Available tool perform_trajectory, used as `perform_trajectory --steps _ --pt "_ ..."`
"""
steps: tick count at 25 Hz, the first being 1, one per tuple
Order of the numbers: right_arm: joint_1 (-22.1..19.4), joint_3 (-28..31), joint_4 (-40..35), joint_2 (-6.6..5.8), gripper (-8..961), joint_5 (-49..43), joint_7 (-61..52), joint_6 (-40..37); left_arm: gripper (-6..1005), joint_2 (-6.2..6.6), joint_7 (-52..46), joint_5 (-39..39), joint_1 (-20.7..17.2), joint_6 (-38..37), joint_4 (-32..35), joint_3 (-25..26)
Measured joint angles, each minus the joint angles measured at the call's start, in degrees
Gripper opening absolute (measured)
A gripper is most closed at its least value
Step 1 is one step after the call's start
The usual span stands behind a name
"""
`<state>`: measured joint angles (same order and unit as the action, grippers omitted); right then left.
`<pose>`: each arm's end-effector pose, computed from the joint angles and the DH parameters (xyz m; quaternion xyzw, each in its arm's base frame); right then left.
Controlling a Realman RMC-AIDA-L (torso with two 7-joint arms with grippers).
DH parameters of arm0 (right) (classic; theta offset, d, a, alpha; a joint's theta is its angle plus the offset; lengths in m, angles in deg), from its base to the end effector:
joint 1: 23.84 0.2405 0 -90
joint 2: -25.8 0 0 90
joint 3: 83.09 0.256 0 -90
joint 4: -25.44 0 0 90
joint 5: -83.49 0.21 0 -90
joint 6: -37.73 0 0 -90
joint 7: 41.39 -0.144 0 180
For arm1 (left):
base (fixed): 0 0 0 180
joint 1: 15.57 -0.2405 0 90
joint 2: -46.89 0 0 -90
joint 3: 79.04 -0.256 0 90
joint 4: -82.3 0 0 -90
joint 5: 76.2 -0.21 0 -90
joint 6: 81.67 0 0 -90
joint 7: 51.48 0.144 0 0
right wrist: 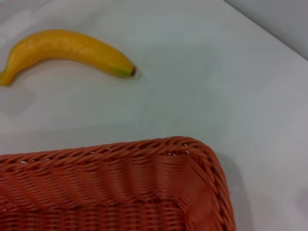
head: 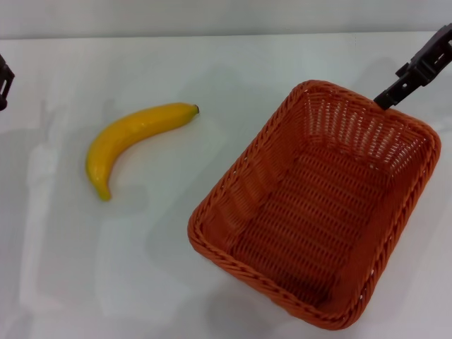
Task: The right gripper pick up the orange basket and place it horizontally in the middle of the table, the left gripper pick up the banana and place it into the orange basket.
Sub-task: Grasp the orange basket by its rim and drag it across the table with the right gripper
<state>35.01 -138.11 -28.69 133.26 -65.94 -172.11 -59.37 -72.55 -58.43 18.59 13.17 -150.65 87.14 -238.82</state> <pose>0.1350 0.4364 0.0889 -0.9367 0.2777 -0.1476 0.1540 -0.3486 0.3388 0.0175 -0.5955 -0.2747 -0.2997 0.6929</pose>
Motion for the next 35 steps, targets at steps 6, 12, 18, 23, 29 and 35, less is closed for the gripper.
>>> perform_trajectory --steps 6,12,18,23,29,35 --pt "0.2 -1.3 0.0 1.13 771 -0.1 0.0 0.2 861 0.0 0.0 0.0 0.0 0.1 0.0 0.0" --pt "0.2 -3.8 0.0 2.45 770 -0.3 0.0 2.3 861 0.0 0.0 -0.1 0.0 0.1 0.0 0.0" --pt "0.0 -5.7 0.5 3.18 770 -0.9 0.1 4.6 861 0.0 0.0 -0.3 -0.2 0.1 0.0 0.0" --pt "-0.3 -6.2 0.6 3.75 770 -1.0 0.2 5.4 862 -0.07 0.0 -0.7 -0.3 0.1 0.0 0.0" --pt "-1.2 -8.5 0.7 4.53 768 -1.4 0.1 7.3 862 -0.09 0.0 -0.7 -0.5 0.2 0.0 0.0" --pt "-1.3 -8.9 1.1 5.35 766 -2.7 0.3 8.3 862 -0.09 0.0 -0.7 -0.5 0.2 0.0 0.0"
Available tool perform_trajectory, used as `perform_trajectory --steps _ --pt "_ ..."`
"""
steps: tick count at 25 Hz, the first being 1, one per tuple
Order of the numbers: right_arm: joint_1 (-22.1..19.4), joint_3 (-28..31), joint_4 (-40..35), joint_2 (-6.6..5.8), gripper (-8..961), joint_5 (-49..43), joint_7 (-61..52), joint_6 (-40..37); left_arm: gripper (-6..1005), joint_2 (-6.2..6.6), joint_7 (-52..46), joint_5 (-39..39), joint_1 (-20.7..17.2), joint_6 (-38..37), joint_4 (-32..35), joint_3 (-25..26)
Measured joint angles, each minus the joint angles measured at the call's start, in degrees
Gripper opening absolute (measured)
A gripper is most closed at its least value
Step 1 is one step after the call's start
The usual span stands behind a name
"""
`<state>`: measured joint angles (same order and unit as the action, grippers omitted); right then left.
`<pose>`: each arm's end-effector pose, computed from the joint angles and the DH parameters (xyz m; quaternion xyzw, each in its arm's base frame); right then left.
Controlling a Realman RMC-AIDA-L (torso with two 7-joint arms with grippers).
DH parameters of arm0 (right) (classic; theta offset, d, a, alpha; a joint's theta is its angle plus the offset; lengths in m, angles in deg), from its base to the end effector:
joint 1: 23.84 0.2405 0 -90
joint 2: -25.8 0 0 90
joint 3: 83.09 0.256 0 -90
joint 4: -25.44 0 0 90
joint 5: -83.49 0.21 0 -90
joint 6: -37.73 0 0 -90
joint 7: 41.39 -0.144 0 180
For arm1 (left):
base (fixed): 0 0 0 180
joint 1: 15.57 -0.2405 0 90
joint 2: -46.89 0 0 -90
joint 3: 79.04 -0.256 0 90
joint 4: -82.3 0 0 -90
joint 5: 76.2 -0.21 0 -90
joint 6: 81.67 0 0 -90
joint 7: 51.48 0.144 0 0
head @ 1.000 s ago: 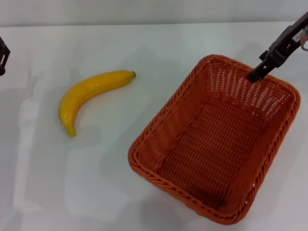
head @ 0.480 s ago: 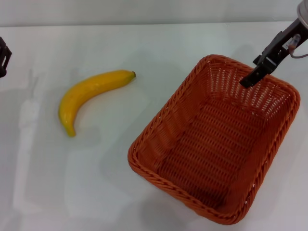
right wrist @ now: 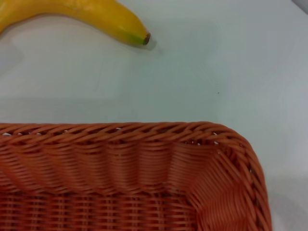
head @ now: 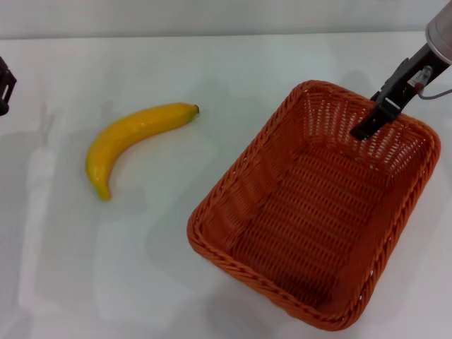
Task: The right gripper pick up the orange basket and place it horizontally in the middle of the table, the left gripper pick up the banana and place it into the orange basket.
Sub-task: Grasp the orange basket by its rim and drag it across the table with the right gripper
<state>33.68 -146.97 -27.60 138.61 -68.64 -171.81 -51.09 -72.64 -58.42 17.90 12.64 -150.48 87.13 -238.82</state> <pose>0.1405 0.4325 0.0345 -0.9397 0.2328 -0.1934 0.1594 -0.3507 0.3356 0.0153 -0.5993 -0.2766 -0.2954 0.6908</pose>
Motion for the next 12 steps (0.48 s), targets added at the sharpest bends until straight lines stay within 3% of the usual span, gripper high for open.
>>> perform_trajectory --steps 12 --pt "-1.1 -3.1 2.8 1.91 762 -3.6 0.2 5.7 861 0.0 0.0 0.0 -0.1 0.0 0.1 0.0"
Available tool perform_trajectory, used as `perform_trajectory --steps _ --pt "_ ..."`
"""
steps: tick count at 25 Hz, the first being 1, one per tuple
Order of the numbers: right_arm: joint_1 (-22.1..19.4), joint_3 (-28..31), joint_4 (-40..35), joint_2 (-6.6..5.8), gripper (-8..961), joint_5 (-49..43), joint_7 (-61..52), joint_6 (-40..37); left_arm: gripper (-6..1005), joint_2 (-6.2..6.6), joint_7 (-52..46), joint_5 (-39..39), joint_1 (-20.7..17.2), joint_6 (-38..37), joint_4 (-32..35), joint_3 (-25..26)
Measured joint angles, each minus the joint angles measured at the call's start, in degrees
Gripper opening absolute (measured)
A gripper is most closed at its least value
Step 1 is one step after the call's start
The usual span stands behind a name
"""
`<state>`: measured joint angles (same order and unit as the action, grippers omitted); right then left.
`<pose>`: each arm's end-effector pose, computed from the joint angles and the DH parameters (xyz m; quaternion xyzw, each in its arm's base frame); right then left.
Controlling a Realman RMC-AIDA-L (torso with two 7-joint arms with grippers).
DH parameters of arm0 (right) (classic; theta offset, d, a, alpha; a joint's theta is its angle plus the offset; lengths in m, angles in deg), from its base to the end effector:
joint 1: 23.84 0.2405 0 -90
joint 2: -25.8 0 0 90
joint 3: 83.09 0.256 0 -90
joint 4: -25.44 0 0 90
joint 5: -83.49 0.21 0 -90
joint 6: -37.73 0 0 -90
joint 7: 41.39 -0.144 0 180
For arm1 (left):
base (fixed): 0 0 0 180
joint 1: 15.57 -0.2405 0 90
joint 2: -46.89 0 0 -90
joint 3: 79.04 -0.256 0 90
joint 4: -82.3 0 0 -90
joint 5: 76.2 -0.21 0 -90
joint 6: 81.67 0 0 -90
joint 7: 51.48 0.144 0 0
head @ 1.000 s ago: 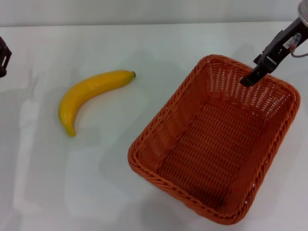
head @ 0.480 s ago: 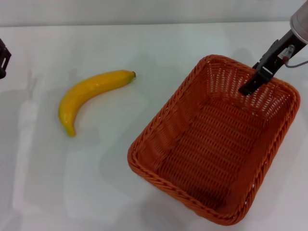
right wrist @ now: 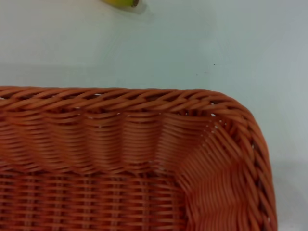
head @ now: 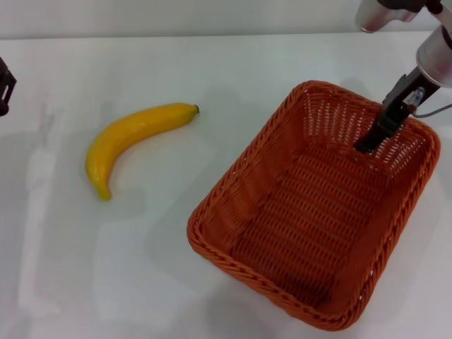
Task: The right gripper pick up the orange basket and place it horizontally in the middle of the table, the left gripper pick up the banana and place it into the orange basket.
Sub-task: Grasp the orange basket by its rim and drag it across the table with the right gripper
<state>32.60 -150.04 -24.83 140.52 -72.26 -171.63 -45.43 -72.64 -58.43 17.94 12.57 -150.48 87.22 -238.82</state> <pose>0.1584 0.4324 0.0142 -0.9322 0.2226 -0.2248 0.1759 -0.3509 0.3352 0.0150 -0.5988 -0.2776 -0.2955 0.6907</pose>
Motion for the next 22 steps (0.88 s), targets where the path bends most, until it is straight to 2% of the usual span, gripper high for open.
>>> perform_trajectory --steps 9,15,22 --pt "-0.4 -0.6 0.0 0.12 759 -0.1 -0.2 2.4 862 0.0 -0.3 -0.9 -0.2 0.0 0.0 0.0" --pt "-1.1 -1.7 0.0 0.1 547 -0.6 -0.3 2.9 861 0.0 -0.4 -0.9 -0.2 0.0 0.0 0.0" --pt "-1.4 -3.7 -0.6 0.17 410 -1.2 -0.5 2.7 861 0.0 -0.4 -0.9 -0.2 0.0 0.1 0.0"
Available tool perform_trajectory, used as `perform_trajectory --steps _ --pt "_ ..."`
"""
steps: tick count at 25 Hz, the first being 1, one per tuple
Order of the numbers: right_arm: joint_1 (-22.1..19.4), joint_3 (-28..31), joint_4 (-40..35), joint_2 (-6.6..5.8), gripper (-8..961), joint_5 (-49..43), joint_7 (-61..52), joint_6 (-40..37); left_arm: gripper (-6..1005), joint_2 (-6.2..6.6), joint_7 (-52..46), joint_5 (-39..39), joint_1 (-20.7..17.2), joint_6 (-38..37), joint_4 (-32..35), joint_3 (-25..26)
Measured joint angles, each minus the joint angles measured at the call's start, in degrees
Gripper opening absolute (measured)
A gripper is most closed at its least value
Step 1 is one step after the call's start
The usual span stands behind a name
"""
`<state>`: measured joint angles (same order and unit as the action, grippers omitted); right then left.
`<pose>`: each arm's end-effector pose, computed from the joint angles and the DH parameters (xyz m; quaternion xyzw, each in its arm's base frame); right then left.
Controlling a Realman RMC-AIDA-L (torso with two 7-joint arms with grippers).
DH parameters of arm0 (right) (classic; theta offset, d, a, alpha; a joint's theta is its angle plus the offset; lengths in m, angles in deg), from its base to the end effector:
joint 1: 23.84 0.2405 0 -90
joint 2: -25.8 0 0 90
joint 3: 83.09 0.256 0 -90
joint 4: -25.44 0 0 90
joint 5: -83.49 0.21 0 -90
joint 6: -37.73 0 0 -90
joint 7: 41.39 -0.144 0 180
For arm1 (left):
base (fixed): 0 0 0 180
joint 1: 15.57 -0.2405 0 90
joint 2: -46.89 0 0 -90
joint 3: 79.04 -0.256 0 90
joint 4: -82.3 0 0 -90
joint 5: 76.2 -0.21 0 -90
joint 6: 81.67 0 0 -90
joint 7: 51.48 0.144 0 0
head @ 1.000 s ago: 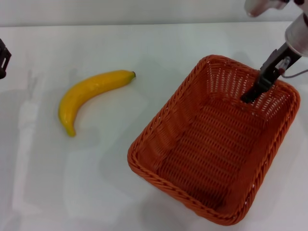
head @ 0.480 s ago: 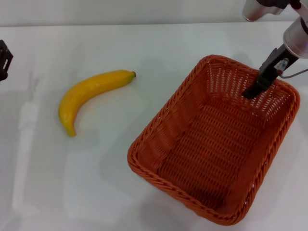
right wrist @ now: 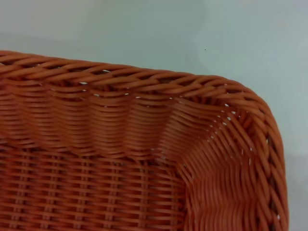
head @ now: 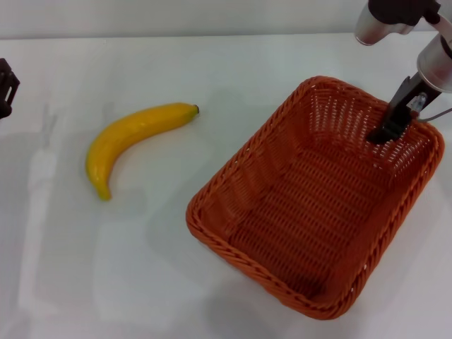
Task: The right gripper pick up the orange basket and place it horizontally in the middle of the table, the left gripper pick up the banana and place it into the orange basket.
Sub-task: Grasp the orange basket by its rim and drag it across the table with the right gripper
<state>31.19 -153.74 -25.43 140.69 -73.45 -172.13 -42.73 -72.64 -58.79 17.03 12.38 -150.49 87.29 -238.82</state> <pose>0.1662 0.4326 0.0101 -0.9274 0.2051 -0.2459 0.1933 -0.3504 0.3343 0.0132 -0.6036 -0.2774 -0.2965 0.6861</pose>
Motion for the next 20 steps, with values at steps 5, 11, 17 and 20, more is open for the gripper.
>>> perform_trajectory --steps 5,11,17,20 --pt "0.2 0.4 -0.3 -0.01 312 -0.2 -0.5 -0.6 861 0.0 0.0 0.0 0.0 0.0 0.0 0.0" --pt "1.9 1.2 -0.3 -0.88 235 -0.2 -2.2 -4.2 861 0.0 0.0 0.0 0.0 0.0 0.0 0.0" --pt "4.1 8.5 -0.4 -1.07 200 -0.1 -3.0 -10.9 862 0.0 0.0 0.0 0.3 0.0 0.0 0.0" --pt "4.9 13.6 -0.1 -1.32 175 0.2 -3.1 -13.3 862 0.0 0.0 0.0 0.5 0.0 0.0 0.0"
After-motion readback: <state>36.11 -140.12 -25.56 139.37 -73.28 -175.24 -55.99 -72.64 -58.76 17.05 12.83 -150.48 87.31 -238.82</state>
